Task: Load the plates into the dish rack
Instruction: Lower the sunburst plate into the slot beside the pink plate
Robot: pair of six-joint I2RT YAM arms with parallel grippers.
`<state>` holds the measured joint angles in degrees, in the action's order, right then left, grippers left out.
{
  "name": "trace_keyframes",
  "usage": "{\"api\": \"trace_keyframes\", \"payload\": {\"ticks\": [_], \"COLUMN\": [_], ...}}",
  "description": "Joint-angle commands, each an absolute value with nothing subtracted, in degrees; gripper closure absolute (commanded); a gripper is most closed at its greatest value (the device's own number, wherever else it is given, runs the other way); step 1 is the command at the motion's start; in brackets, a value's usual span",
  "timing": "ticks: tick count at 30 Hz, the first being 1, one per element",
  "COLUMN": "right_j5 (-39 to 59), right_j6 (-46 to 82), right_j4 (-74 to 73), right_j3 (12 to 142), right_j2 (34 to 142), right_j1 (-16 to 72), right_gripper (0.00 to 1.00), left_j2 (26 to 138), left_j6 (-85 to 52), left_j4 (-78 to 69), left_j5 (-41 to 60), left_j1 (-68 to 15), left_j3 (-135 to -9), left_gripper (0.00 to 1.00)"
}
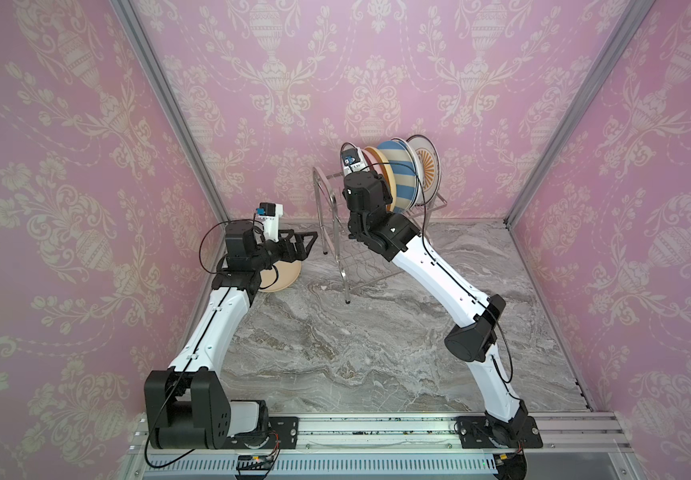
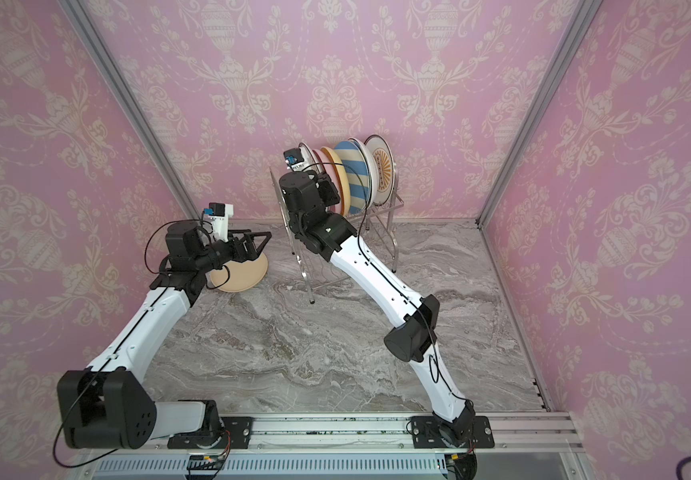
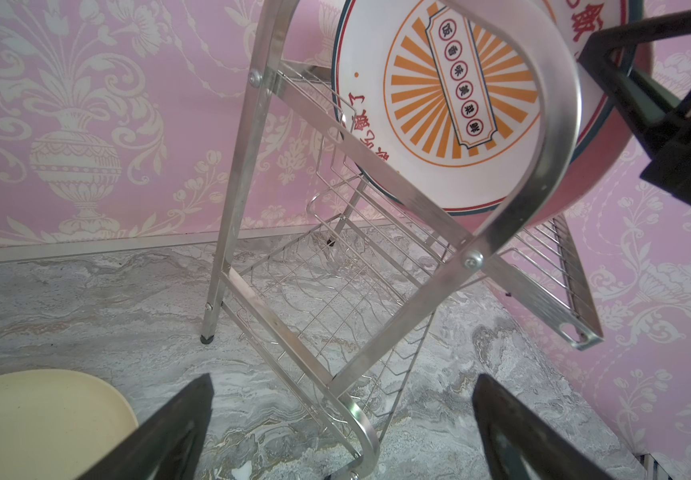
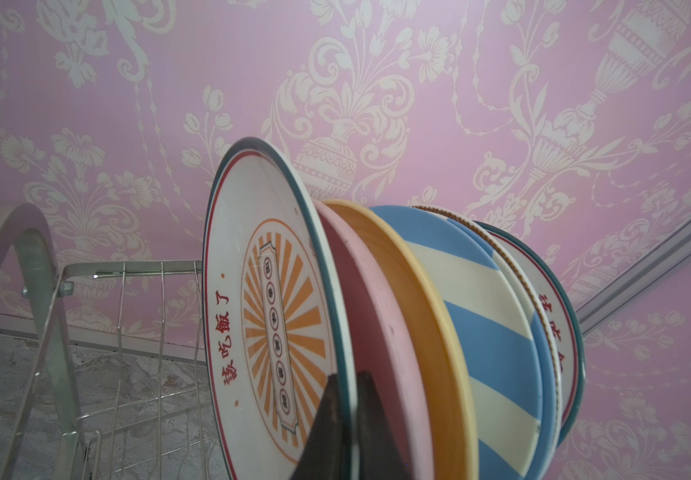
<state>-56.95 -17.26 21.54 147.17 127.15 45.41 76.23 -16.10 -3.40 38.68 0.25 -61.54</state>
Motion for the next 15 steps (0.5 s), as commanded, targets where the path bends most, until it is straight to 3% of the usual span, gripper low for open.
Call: {"api": "trace_keyframes", "payload": {"ticks": [1, 3, 5, 10, 15], "right_j5": [-58.93, -59.37, -59.97, -59.95, -59.48], "right_j6": [-14.64, -14.0, -13.99, -15.27, -16.26], "right_j4": [25.12, 24.91, 24.48, 23.38, 22.85], "right_j3": [145.18, 143.68, 142.13, 141.2, 141.3], "right_j2": [125.56, 124.69, 124.04, 123.44, 122.59], "right_j1": [45.51, 45.91, 46.04, 45.89, 45.92], "right_gripper": [1.0, 1.0, 0.92, 0.91, 0.79], "left_j2": [75.84, 75.85, 75.79, 75.36, 75.22], "left_j6": [-14.66, -14.94, -15.21, -14.99, -15.21], "left_j4": [-2.76, -3.14, -3.37, -3.04, -3.51], "left_j5": [39.55, 39.68, 39.72, 39.62, 39.7], "left_j1": [0.57, 0.53, 0.55, 0.58, 0.53], "left_j3": [-61.44, -61.34, -61.18, -61.11, -60.93], "left_gripper": [0.01, 0.01, 0.01, 0.01, 0.01]}}
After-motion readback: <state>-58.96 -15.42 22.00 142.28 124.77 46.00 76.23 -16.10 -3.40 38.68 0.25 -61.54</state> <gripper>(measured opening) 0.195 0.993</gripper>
